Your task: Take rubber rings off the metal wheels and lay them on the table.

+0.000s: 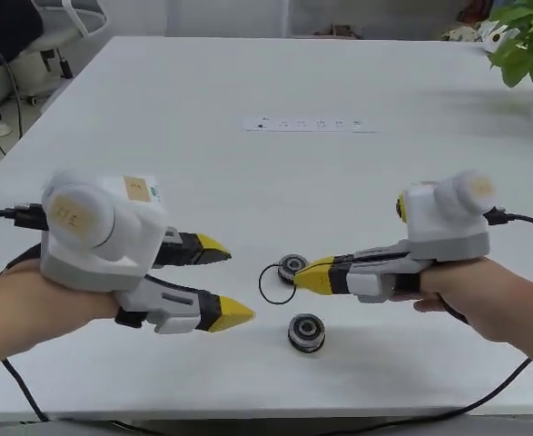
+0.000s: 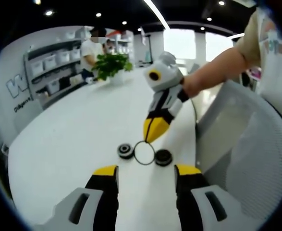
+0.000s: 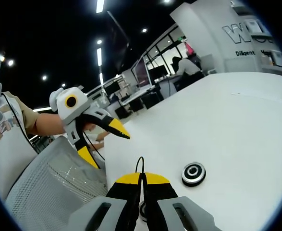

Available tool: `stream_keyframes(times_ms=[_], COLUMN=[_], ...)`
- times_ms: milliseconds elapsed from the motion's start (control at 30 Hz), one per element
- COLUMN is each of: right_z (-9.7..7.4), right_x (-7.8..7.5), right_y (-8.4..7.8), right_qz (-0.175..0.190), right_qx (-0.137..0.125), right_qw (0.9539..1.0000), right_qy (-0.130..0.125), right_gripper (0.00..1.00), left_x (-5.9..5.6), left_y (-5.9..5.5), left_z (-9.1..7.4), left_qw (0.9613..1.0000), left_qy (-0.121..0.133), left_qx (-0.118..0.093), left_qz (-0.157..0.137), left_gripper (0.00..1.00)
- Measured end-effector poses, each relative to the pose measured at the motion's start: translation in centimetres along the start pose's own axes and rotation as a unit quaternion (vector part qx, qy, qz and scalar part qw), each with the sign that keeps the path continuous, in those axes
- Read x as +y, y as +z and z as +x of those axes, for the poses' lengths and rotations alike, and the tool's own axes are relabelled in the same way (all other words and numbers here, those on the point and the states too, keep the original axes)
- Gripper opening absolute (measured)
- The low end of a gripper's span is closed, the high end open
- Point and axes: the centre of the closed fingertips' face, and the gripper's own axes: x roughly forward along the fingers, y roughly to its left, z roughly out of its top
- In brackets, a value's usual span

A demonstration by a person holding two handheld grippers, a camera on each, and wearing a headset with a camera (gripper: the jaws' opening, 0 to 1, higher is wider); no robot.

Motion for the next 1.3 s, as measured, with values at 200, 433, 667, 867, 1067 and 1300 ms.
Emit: stream_keyframes(times_ms=[200, 433, 667, 867, 1067, 1300], right_z=[1.0, 2.1, 3.1, 3.8, 4.2, 4.5], right_x=[0.0, -0.3, -1.1, -1.8, -2.3, -3.0], right_y=[0.3, 0.1, -0.5, -1.5, -2.4, -2.9], right_qz=[-0.003, -0.011, -0.010, -0.012, -0.017, -0.026], right_qx=[0.010, 0.024, 0.040, 0.057, 0.073, 0.087], right_qw=[0.9999, 0.9996, 0.9991, 0.9982, 0.9969, 0.9951], right_qy=[0.004, 0.002, -0.006, -0.014, -0.023, -0.039], right_gripper=[0.00, 0.00, 0.00, 0.00, 0.00, 0.00], left_x=[0.4, 0.7, 1.2, 1.3, 1.4, 1.5], left_y=[-0.6, -1.1, -1.8, -2.4, -2.5, -2.9], left_z=[-0.7, -1.4, -2.0, -2.2, -2.4, -2.6], left_qw=[0.9999, 0.9995, 0.9989, 0.9984, 0.9982, 0.9980], left_qy=[0.010, 0.017, 0.029, 0.032, 0.035, 0.037], left_qx=[0.004, -0.001, 0.004, 0.007, 0.008, 0.016], left_qz=[-0.011, -0.028, -0.036, -0.047, -0.049, -0.049], left_gripper=[0.55, 0.62, 0.67, 0.70, 0.71, 0.71])
